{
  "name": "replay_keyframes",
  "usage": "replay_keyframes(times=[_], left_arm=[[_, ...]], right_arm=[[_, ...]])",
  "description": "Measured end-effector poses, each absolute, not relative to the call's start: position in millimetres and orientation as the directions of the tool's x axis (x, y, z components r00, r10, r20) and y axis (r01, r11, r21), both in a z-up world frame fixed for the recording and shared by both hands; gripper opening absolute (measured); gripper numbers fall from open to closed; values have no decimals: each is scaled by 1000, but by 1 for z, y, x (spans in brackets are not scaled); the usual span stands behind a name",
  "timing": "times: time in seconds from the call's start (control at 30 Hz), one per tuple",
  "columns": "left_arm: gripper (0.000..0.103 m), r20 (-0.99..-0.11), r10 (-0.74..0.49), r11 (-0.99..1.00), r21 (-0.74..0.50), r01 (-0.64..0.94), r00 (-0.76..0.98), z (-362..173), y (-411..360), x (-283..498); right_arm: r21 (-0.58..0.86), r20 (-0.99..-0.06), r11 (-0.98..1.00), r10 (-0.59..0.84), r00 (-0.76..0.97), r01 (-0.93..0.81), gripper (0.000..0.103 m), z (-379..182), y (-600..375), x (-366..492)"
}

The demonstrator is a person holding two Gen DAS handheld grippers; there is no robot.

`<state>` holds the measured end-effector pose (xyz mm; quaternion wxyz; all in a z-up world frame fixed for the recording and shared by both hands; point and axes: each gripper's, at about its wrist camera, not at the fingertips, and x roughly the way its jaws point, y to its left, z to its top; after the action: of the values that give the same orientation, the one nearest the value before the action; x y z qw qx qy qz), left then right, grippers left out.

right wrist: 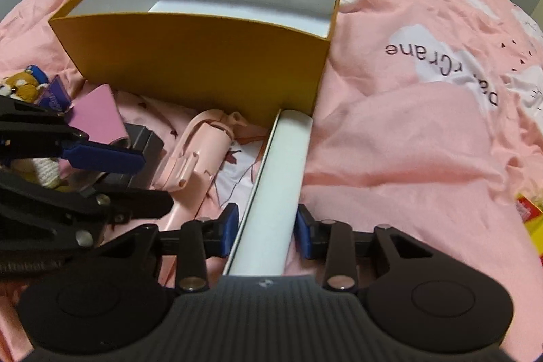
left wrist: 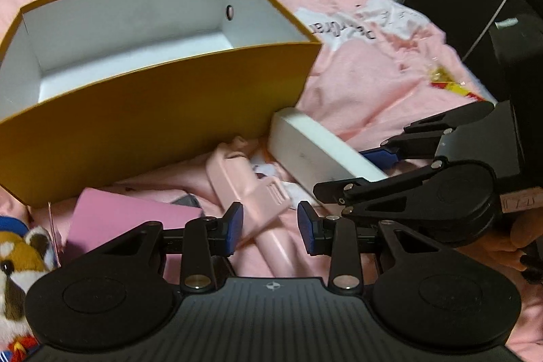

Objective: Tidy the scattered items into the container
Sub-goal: 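Grasp the white rectangular box with the right tool while the left tool grasps the pink fan, then lift the white box with the right tool while the left tool lifts the pink fan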

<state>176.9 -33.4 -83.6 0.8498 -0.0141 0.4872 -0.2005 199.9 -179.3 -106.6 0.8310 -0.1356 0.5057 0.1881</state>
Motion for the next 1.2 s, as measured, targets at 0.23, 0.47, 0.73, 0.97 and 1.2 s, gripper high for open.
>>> replay_keyframes(times=[0.23,0.47,0.73,0.97,1.2], left_arm=[[52,-845,-351,924,-242,298,403,-100,-34,189],[58,-859,-315,940,-223,258,404,-108,-40,199],[58,-862,-255,962,-179,207,438,-119,-48,197],[70,-865,-211,955,-85,283,454,-123,-62,187],[62,-861,-136,956,15,292,490,-130,-76,183]], right_arm=[[23,-886,891,228,404,-453,39,-119,-184,217],[114,-877,887,302,374,-448,42,-125,-198,228],[125,-873,892,307,380,-434,41,-127,-200,226],[152,-857,900,326,400,-408,40,-116,-215,220],[145,-852,903,321,414,-404,40,-116,-215,219]])
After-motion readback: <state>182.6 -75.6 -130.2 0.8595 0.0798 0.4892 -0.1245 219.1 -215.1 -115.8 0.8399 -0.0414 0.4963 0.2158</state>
